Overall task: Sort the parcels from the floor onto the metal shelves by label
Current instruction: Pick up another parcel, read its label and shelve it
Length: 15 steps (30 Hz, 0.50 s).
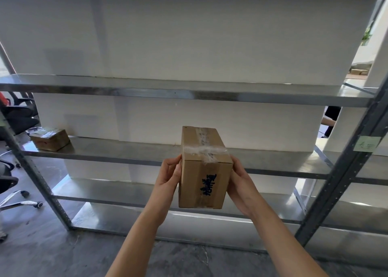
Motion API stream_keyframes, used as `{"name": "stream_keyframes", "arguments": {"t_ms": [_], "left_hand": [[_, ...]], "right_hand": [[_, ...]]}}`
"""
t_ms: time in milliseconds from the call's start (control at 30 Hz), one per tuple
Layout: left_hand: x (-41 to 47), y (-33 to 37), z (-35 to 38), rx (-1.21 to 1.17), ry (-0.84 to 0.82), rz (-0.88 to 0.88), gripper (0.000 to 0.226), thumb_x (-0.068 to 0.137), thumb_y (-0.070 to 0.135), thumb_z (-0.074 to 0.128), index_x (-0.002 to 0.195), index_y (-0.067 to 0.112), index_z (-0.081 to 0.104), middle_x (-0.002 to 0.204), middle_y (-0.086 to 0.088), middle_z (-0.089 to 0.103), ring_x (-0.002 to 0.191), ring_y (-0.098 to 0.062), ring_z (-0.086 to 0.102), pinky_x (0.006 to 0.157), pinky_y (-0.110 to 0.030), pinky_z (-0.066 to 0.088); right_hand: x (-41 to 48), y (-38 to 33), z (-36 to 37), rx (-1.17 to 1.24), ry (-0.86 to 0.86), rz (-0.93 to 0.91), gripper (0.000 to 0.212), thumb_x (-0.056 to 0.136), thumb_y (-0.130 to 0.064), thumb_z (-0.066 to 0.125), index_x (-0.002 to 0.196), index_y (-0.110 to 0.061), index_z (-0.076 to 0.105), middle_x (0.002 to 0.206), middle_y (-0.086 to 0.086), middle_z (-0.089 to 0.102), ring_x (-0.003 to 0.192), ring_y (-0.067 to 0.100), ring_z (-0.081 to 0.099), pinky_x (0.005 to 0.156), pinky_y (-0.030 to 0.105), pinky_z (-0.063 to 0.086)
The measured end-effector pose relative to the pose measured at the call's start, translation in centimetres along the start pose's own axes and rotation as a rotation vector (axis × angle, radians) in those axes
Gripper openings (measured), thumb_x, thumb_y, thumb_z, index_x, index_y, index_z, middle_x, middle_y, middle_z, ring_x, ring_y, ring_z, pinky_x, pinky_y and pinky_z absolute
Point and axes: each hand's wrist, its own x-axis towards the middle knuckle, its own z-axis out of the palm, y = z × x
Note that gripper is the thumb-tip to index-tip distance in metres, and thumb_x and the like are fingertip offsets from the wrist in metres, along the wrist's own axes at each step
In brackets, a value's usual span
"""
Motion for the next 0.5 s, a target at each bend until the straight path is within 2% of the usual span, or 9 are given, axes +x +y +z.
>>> {"name": "stream_keyframes", "arguments": {"t_ms": [133,267,400,500], "left_hand": [[-0.1,-0.5,0.2,-0.048,-0.014,0.011,0.028,0.106,0.024,0.045,0.132,0.022,0.054,0.135,-0.001,0.069,0.129,-0.025,0.062,0.112,-0.050,0.046],[0.1,-0.3,0.1,-0.086,0.015,-0.010,0.028,0.108,0.013,0.043,0.130,0.022,0.056,0.137,0.002,0.068,0.130,-0.023,0.061,0.105,-0.042,0.052],[0.2,0.2,0.0,-0.091,0.019,-0.026,0.031,0.109,0.010,0.040,0.129,0.025,0.058,0.141,0.000,0.066,0.131,-0.025,0.061,0.110,-0.052,0.049],[0.1,0.4,0.2,-0.106,0.004,-0.016,0.031,0.110,0.009,0.039,0.129,0.026,0.057,0.143,0.002,0.064,0.132,-0.023,0.060,0.113,-0.053,0.046]], "right_hand": [[-0.2,0.3,0.4,0.021,-0.026,-0.003,0.044,0.107,-0.013,0.042,0.143,-0.035,0.054,0.137,0.005,0.066,0.126,0.026,0.061,0.096,0.038,0.051],[-0.3,0.5,0.7,-0.013,-0.006,0.013,0.046,0.107,-0.011,0.042,0.143,-0.036,0.053,0.133,0.002,0.069,0.126,0.024,0.062,0.095,0.035,0.053],[-0.5,0.3,0.9,-0.004,0.001,0.003,0.044,0.107,-0.010,0.042,0.142,-0.033,0.054,0.135,0.004,0.067,0.125,0.025,0.062,0.094,0.035,0.054],[-0.7,-0.2,1.2,0.003,0.014,-0.002,0.037,0.109,-0.019,0.039,0.140,-0.031,0.054,0.133,0.004,0.068,0.124,0.025,0.063,0.089,0.031,0.055]]}}
